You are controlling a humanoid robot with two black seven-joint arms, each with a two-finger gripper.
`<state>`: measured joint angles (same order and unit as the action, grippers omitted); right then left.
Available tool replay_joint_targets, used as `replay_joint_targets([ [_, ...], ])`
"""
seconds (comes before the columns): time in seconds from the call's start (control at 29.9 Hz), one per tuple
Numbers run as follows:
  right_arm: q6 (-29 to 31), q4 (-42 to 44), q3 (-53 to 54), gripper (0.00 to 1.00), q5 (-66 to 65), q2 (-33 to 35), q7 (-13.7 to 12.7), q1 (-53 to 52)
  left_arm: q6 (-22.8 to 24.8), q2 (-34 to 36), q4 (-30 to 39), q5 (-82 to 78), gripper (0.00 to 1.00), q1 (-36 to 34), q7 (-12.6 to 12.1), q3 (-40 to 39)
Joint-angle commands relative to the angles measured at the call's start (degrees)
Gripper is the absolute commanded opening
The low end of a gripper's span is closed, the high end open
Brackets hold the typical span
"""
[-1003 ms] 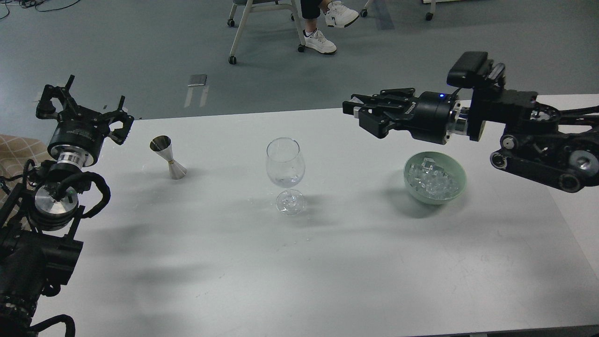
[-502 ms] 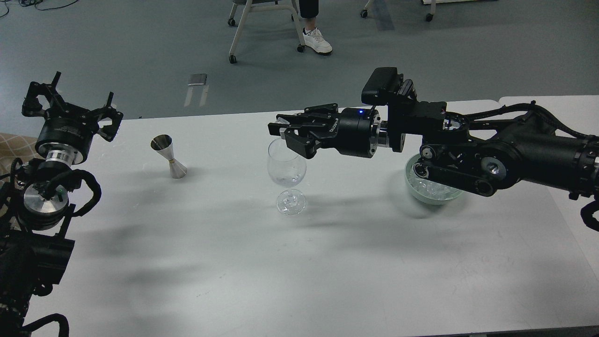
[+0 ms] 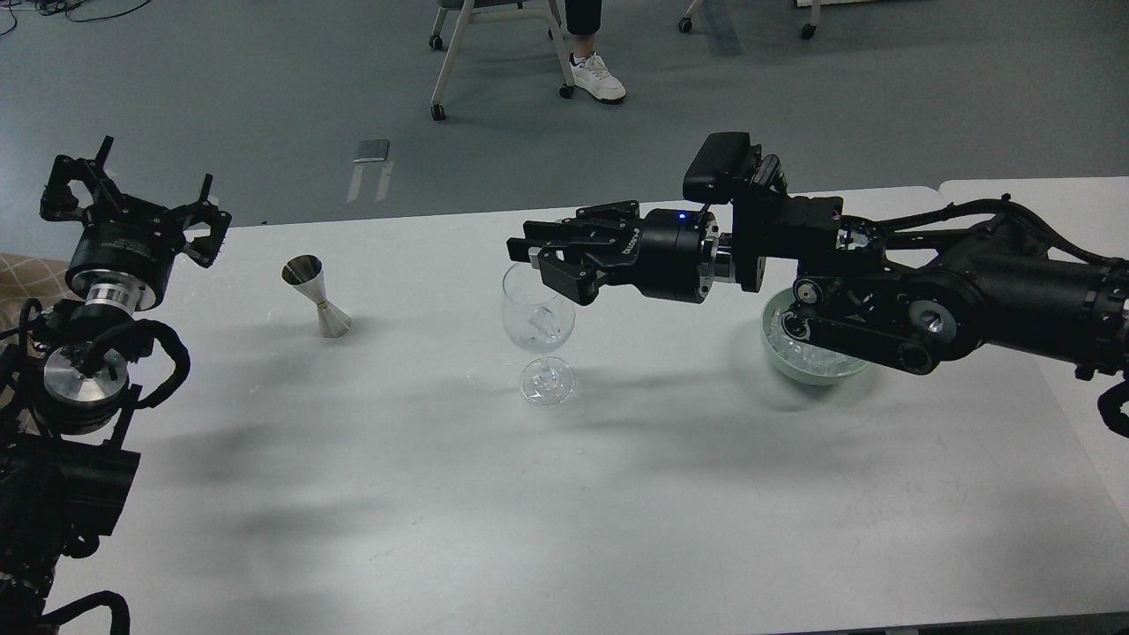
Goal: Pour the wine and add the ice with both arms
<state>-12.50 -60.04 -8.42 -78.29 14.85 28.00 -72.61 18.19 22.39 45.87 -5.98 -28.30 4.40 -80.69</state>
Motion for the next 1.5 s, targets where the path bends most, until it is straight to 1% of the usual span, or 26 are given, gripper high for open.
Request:
replay_joint_targets([
  [0.0, 0.11, -1.04, -0.11, 0.37, -0.02, 0.44, 0.0, -0.08, 0.09, 0.29, 0.01, 0.0, 0.97, 0.0, 0.0, -0.08],
  [0.1, 0.11, -1.04, 0.07, 0.39, -0.02, 0.44, 0.0, -0.08, 0.18, 0.29, 0.01, 0.0, 0.98, 0.0, 0.0, -0.08],
  [0.17, 0.02, -1.05, 0.33, 0.44, -0.02, 0.44, 0.0, -0.08, 0.09, 0.29, 0.01, 0.0, 0.98, 0.0, 0.0, -0.08],
  [0.2, -0.07, -1.04, 0.59, 0.5, -0.02, 0.53, 0.0, -0.08, 0.0, 0.29, 0.01, 0.0, 0.98, 0.0, 0.0, -0.08],
  [0.23, -0.33, -1.04, 0.77, 0.53, -0.02, 0.62, 0.0, -0.16, 0.0, 0.29, 0.01, 0.0, 0.98, 0.0, 0.0, -0.08],
  [0.3, -0.77, -1.13, 2.43, 0.66, 0.25, 1.23, 0.0, -0.25, 0.0, 0.29, 0.01, 0.0, 0.98, -0.09, 0.0, -0.08],
  [0.33, -1.03, -1.13, 3.4, 0.73, 0.33, 1.49, 0.0, -0.17, -0.08, 0.29, 0.01, 0.0, 0.98, 0.0, 0.0, -0.08],
  [0.37, -1.3, -1.22, 5.85, 0.88, 0.42, 1.93, 0.0, 0.36, -0.09, 0.29, 0.01, 0.0, 0.98, 0.0, 0.0, -0.08],
  [0.4, -1.39, -1.22, 7.26, 0.93, 0.51, 2.11, 0.0, 0.45, -0.09, 0.29, 0.01, 0.0, 0.98, 0.0, 0.08, -0.08],
  [0.43, -1.39, -1.05, 10.5, 0.95, 0.6, 2.29, 0.0, 1.15, -0.17, 0.29, 0.09, -0.08, 0.98, -0.09, 0.08, 0.0],
  [0.47, -1.65, -0.44, 14.1, 0.96, 0.77, 2.29, 0.0, 2.29, -0.17, 0.29, 0.1, -0.09, 0.98, -0.09, 0.52, -0.08],
  [0.53, -1.74, 0.27, 18.06, 0.96, 0.86, 1.85, 0.0, 3.52, -0.26, 0.29, 0.1, -0.08, 0.98, -0.09, 0.08, 0.01],
  [0.57, -1.74, 1.23, 22.44, 0.96, 0.95, 1.67, 0.0, 4.92, -0.17, 0.29, 0.1, -0.09, 0.98, -0.09, 0.08, 0.18],
  [0.6, -1.74, 1.94, 24.66, 0.96, 0.95, 1.5, 0.0, 5.54, -0.17, 0.29, 0.1, -0.09, 0.98, -0.09, 0.0, 0.18],
  [0.67, -1.65, 4.83, 32.11, 0.99, 1.04, -1.04, 0.0, 8.52, -0.17, 0.12, 0.18, -0.09, 0.98, -0.17, 0.08, 0.18],
  [0.8, -1.56, 10.11, 39.52, 0.99, 2.53, -5.88, 0.0, 10.82, 0.26, 0.11, 0.18, -0.17, 0.98, -0.52, -0.09, 0.79],
  [0.87, -1.65, 12.04, 45.04, 1.0, 7.6, -8.6, 0.0, 12.05, 0.62, 0.11, 0.18, -0.26, 0.98, -0.88, -0.62, 0.97],
  [0.9, -1.65, 12.23, 46.29, 1.0, 9.72, -9.13, 0.0, 12.4, 0.62, 0.11, 0.18, -0.26, 0.98, -1.05, -0.88, 0.97],
  [0.94, -1.56, 12.49, 48.48, 1.0, 14.09, -10.1, 0.0, 13.19, 0.7, 0.11, 0.27, -0.26, 0.98, -1.14, -1.84, 0.88],
  [0.97, -1.56, 12.49, 48.5, 1.0, 14.13, -10.1, 0.0, 13.19, 0.71, 0.11, 0.27, -0.26, 0.98, -1.14, -1.85, 0.88],
  [1.04, -1.65, 12.49, 52.08, 1.0, 22.97, -10.81, 0.0, 13.9, 1.58, 0.11, 0.27, -0.26, 0.98, -1.14, -3.77, 0.8],
  [1.1, -1.56, 12.58, 54.64, 1.0, 29.23, -10.81, 0.0, 14.16, 2.46, -0.06, 0.27, -0.26, 0.98, -0.97, -4.75, 0.88],
  [1.14, -1.56, 12.58, 55.95, 1.0, 33.08, -10.81, 0.0, 14.68, 2.72, -0.32, 0.27, -0.26, 0.98, -0.79, -4.84, 0.88],
  [1.24, -1.56, 12.49, 59.03, 1.0, 39.24, -10.81, 0.0, 15.56, 2.81, -0.59, 0.27, -0.26, 0.98, -0.7, -4.66, 0.88],
  [1.3, -1.39, 12.4, 61.4, 1.0, 41.54, -10.81, 0.0, 16.44, 2.73, -0.59, 0.27, -0.26, 0.98, -0.88, -4.49, 0.88],
  [1.47, -0.95, 11.79, 65.54, 1.0, 42.0, -10.81, 0.0, 19.96, 2.11, -0.59, 0.27, -0.17, 0.98, -1.58, -4.4, 0.8],
])
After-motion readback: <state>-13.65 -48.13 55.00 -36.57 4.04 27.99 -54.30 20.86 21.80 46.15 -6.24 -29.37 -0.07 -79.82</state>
